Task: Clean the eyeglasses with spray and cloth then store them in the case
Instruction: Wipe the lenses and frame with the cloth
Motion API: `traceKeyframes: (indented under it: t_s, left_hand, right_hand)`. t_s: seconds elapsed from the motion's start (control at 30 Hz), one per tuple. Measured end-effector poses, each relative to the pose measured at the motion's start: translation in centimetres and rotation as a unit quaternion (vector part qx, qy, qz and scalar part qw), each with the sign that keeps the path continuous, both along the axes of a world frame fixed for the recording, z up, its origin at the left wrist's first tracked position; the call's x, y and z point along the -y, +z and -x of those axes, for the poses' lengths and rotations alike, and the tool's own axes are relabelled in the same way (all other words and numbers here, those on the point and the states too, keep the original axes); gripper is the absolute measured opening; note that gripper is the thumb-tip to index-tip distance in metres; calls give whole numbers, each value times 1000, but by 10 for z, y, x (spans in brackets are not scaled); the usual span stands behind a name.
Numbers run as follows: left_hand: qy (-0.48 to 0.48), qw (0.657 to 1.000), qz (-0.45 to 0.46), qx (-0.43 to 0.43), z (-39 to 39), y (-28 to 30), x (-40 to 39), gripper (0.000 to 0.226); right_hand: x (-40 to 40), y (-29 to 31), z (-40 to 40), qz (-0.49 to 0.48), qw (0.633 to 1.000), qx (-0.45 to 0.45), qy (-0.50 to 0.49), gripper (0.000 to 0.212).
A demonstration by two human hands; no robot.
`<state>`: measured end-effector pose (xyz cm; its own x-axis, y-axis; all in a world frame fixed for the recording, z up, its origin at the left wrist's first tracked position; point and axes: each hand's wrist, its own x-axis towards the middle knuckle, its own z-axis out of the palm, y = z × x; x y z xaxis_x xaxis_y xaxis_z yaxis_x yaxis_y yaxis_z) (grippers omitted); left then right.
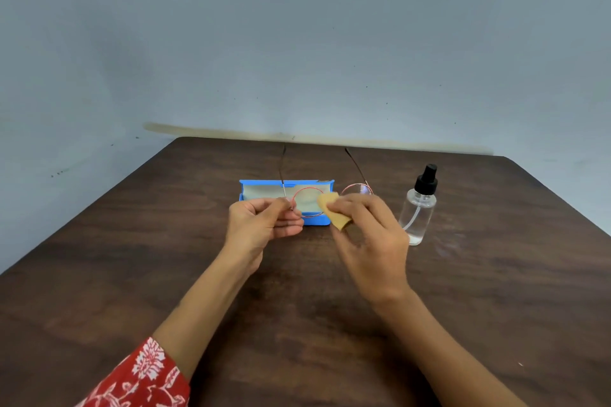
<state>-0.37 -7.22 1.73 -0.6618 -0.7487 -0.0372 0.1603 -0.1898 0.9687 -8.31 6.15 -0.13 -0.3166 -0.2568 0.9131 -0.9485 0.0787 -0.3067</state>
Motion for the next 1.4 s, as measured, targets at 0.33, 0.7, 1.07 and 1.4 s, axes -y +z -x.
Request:
traceKeyframes:
  t_s: [0.33,0.7,1.07,1.4]
  left_hand:
    - [15,999,21,-23,0,2,-1,16]
    - [22,999,21,-26,1,1,-3,17]
    - [18,999,31,-22,0,0,3,16]
    - [35,998,37,-34,0,-1,2,15]
  right_hand:
    - [29,-9,7,-64,974,-219,-20,16]
    - [29,-11,7,-56,985,-161,-18,19]
    - [26,-9,10,-51,984,-157,-62,23]
    - [32,-10,6,-59,976,-202,-55,22]
